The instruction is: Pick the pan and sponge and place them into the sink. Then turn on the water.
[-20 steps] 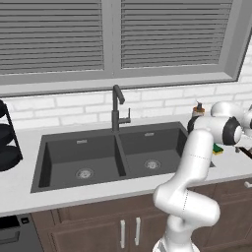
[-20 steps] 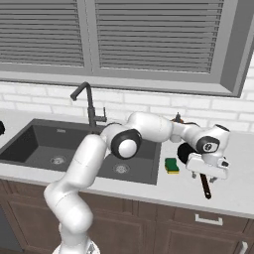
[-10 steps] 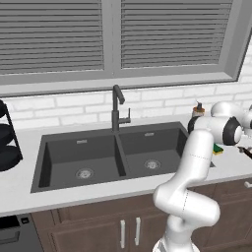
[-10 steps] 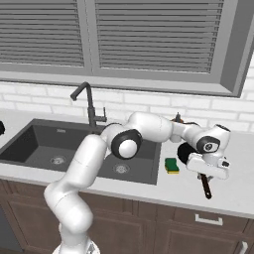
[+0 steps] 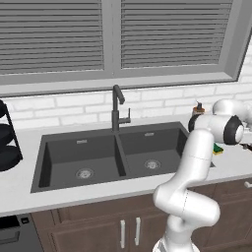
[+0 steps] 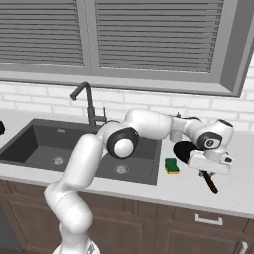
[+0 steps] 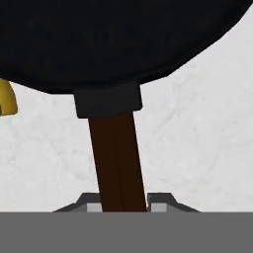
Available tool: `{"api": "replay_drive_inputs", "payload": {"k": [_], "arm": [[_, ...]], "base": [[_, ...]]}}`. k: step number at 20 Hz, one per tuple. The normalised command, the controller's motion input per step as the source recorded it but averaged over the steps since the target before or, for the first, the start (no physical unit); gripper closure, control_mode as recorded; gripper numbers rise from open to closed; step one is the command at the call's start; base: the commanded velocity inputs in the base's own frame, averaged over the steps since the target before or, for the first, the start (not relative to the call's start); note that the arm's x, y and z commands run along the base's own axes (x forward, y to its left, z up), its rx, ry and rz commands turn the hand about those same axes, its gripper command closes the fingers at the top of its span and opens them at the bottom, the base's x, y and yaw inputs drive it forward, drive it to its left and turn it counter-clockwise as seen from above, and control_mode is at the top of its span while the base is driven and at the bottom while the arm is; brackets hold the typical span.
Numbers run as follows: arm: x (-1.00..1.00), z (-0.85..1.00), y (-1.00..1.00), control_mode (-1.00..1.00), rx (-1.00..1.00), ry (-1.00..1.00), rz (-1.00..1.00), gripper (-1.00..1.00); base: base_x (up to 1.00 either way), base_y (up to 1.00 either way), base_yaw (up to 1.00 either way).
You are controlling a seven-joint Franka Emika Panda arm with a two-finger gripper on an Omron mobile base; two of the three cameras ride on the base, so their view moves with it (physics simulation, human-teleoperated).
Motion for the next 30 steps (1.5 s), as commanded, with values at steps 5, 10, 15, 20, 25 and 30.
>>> {"api": "replay_drive_inputs", "payload": {"k": [5, 10, 15, 20, 25, 30], "arm": [[-0.08, 0.53, 0.3, -1.0, 0.0, -0.11, 0.17, 1.0], [-0.03, 0.31, 0.75, -1.0, 0.0, -0.18, 0.13, 1.0], [-0.02, 0.27, 0.94, -1.0, 0.0, -0.13, 0.09, 1.0], [0.0, 0.17, 0.91, -1.0, 0.0, -0.23, 0.08, 1.0], [0.0, 0.13, 0.8, -1.0, 0.0, -0.32, 0.07, 1.0], [0.05, 0.03, 0.78, -1.0, 0.0, -0.13, 0.14, 1.0]], "base": [[0.0, 0.0, 0.0], [0.0, 0.0, 0.0], [0.0, 0.0, 0.0], [0.0, 0.0, 0.0], [0.0, 0.0, 0.0], [0.0, 0.0, 0.0]]}}
